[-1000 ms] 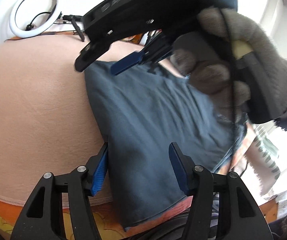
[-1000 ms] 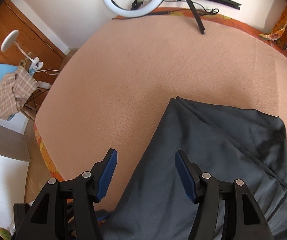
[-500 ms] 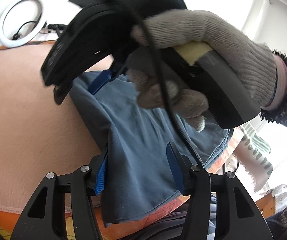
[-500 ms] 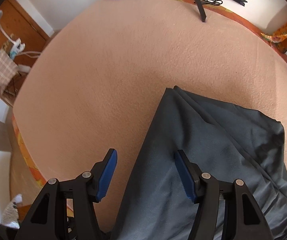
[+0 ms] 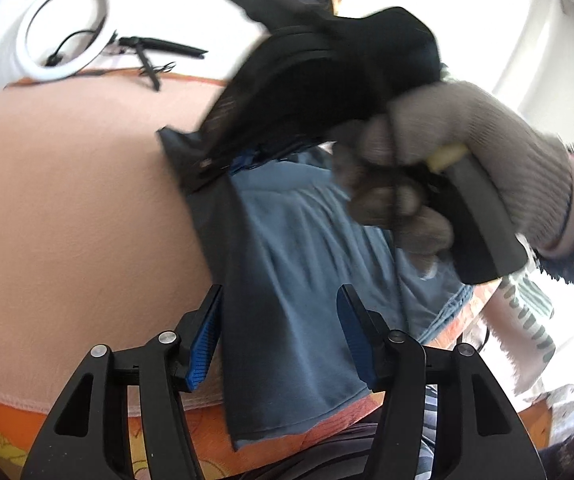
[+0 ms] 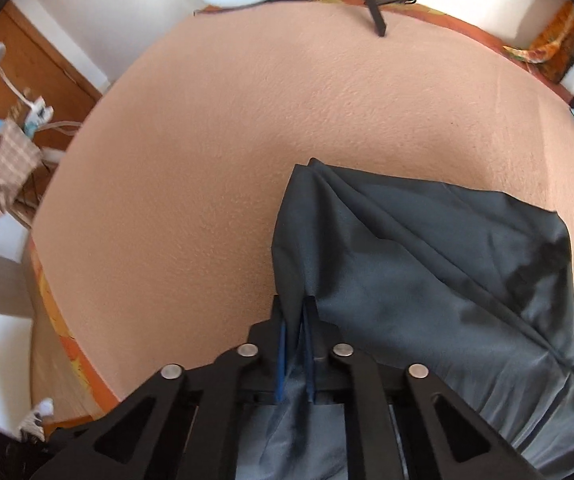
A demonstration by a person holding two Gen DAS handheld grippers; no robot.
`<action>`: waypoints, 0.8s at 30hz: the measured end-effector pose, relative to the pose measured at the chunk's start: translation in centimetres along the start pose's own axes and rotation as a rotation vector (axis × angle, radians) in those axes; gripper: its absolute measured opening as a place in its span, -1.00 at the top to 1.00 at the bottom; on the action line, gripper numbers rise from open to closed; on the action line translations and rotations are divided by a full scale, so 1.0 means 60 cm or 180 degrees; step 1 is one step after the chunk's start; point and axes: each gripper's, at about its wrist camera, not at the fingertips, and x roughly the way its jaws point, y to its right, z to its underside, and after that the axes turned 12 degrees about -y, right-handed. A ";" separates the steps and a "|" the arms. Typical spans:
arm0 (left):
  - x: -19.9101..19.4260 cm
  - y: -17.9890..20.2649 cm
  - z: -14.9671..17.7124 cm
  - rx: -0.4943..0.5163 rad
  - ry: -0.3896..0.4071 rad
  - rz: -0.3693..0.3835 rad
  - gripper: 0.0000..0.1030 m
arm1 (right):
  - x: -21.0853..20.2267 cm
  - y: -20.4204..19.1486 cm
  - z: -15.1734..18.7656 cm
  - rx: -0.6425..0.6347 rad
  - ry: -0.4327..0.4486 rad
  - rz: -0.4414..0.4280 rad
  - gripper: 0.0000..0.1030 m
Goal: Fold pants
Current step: 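Grasp the folded edge of the sweatpants with the left gripper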
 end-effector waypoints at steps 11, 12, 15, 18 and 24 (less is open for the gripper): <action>0.006 -0.021 -0.009 -0.0280 -0.0143 0.0248 0.54 | -0.065 0.043 0.036 0.0184 0.0414 -0.0422 0.98; 0.002 -0.017 -0.012 -0.0261 -0.0125 0.0266 0.65 | -0.069 0.046 0.036 0.0189 0.0433 -0.0433 0.98; -0.010 0.006 -0.024 -0.0080 -0.0093 0.0311 0.77 | -0.080 0.038 0.038 0.0232 0.0532 -0.0514 0.98; -0.021 0.042 -0.035 0.0157 -0.0096 0.0327 0.79 | -0.101 0.049 0.045 0.0252 0.0630 -0.0600 0.98; -0.029 0.103 -0.065 0.0470 -0.0088 0.0409 0.82 | -0.149 0.075 0.078 0.0289 0.0880 -0.0677 0.99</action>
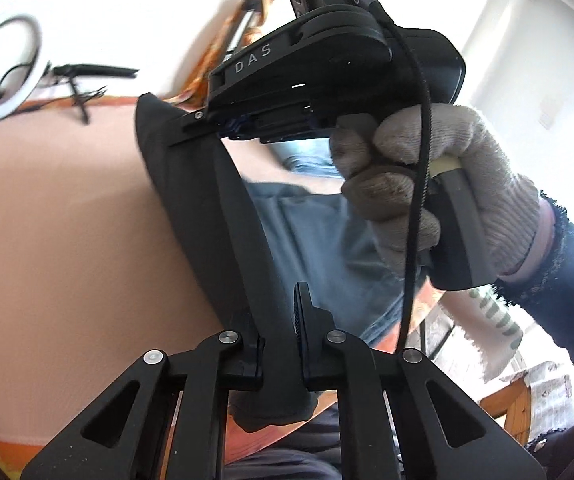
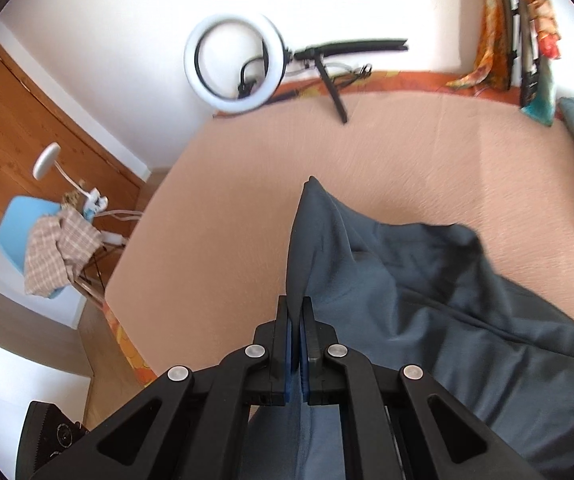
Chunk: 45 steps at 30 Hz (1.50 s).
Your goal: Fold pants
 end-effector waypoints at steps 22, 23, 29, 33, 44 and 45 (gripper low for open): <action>0.086 0.163 -0.102 0.0683 -0.0187 0.0459 0.84 | -0.221 0.184 0.096 0.0439 0.0640 0.0126 0.99; 0.095 0.174 -0.105 0.0710 -0.0218 0.0476 0.84 | -0.226 0.192 0.101 0.0464 0.0648 0.0135 0.99; 0.145 0.211 -0.118 0.0838 -0.0355 0.0536 0.84 | -0.243 0.256 0.137 0.0674 0.0660 0.0195 0.99; 0.182 0.230 -0.120 0.0925 -0.0468 0.0576 0.84 | -0.247 0.298 0.161 0.0789 0.0620 0.0264 0.99; 0.270 0.280 -0.131 0.1080 -0.0690 0.0630 0.84 | -0.259 0.402 0.226 0.1100 0.0569 0.0357 0.99; 0.278 0.280 -0.134 0.1088 -0.0700 0.0623 0.84 | -0.259 0.409 0.230 0.1111 0.0563 0.0372 0.99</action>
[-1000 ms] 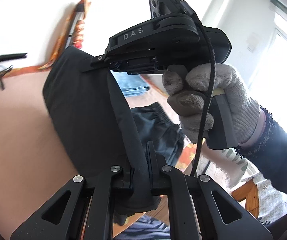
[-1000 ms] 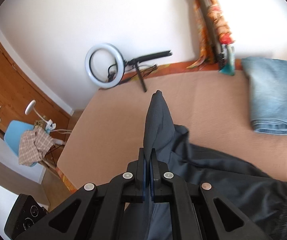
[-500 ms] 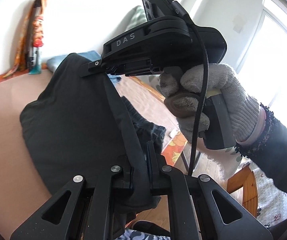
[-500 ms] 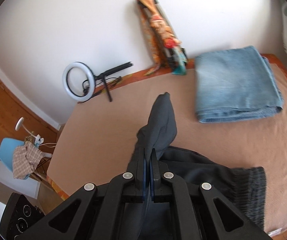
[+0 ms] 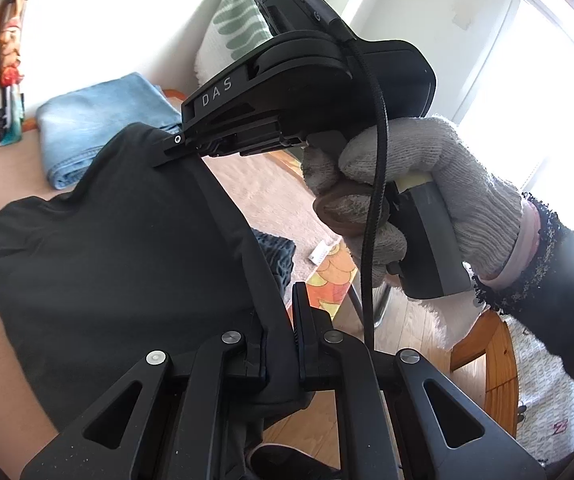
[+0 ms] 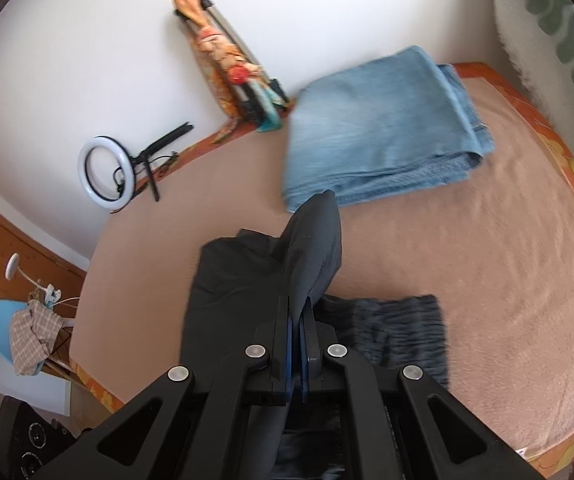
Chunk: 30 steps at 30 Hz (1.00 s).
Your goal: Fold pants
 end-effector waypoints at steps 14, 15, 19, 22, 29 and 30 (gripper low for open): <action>0.056 0.028 -0.005 -0.0001 -0.0141 0.0004 0.76 | 0.015 0.065 0.001 0.0058 0.0002 0.0297 0.99; 0.058 0.032 -0.003 0.0028 -0.0162 0.0008 0.65 | 0.018 0.068 0.002 0.0061 -0.0003 0.0300 1.00; 0.055 0.048 0.012 0.0128 -0.0266 -0.0061 0.48 | 0.026 0.081 0.002 0.0034 0.0007 0.0345 1.00; 0.036 0.051 0.026 0.0154 -0.0267 -0.0067 0.38 | 0.028 0.089 0.002 0.0022 0.0030 0.0340 1.00; -0.034 0.028 0.061 0.0067 -0.0163 -0.0248 0.28 | 0.025 0.100 0.005 0.0041 0.0140 0.0434 0.99; -0.045 0.025 0.065 0.0071 -0.0143 -0.0295 0.26 | 0.023 0.102 0.005 0.0043 0.0156 0.0429 0.98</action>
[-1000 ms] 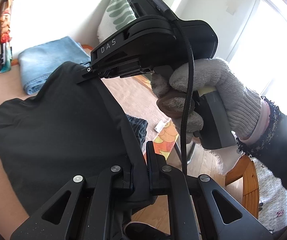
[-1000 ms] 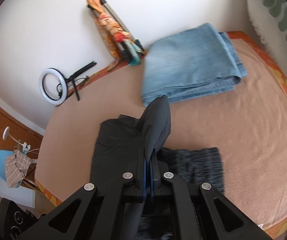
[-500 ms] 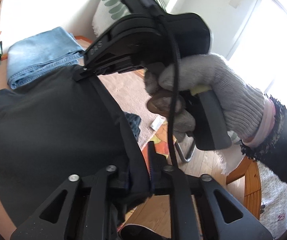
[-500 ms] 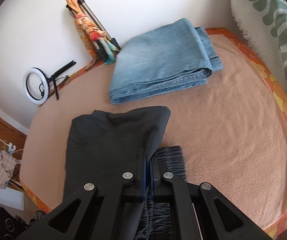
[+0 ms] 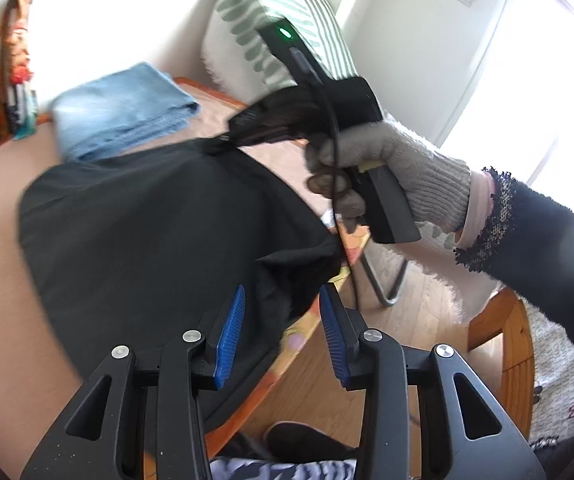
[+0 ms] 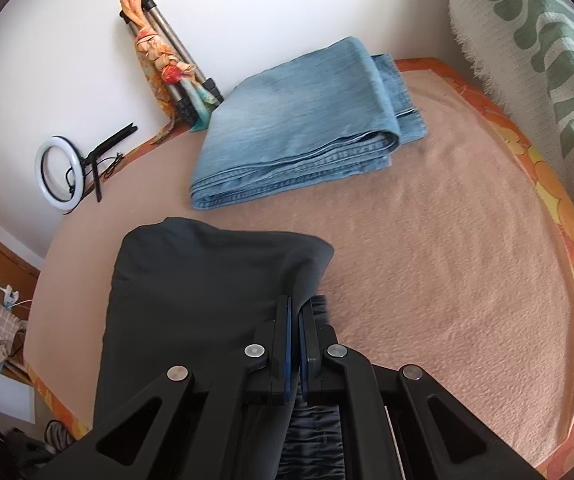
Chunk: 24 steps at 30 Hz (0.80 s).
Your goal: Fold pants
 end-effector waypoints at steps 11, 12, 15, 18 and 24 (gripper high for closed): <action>-0.038 -0.089 0.028 -0.0193 0.0027 -0.0386 0.18 | -0.076 -0.028 0.053 -0.0233 0.0181 0.0051 0.32; -0.040 -0.098 0.029 -0.0232 0.0024 -0.0392 0.18 | -0.081 -0.032 0.064 -0.0253 0.0173 0.0035 0.31; -0.041 -0.131 0.027 -0.0453 0.0038 -0.0298 0.16 | -0.085 -0.036 0.093 -0.0208 0.0104 0.0060 0.07; -0.046 -0.161 0.032 -0.0697 0.0044 -0.0179 -0.11 | -0.080 -0.032 0.114 -0.0171 0.0089 0.0025 -0.32; -0.039 -0.221 0.034 -0.1138 0.0013 -0.0043 -0.11 | -0.053 -0.003 0.117 -0.0151 -0.0068 0.0040 -0.64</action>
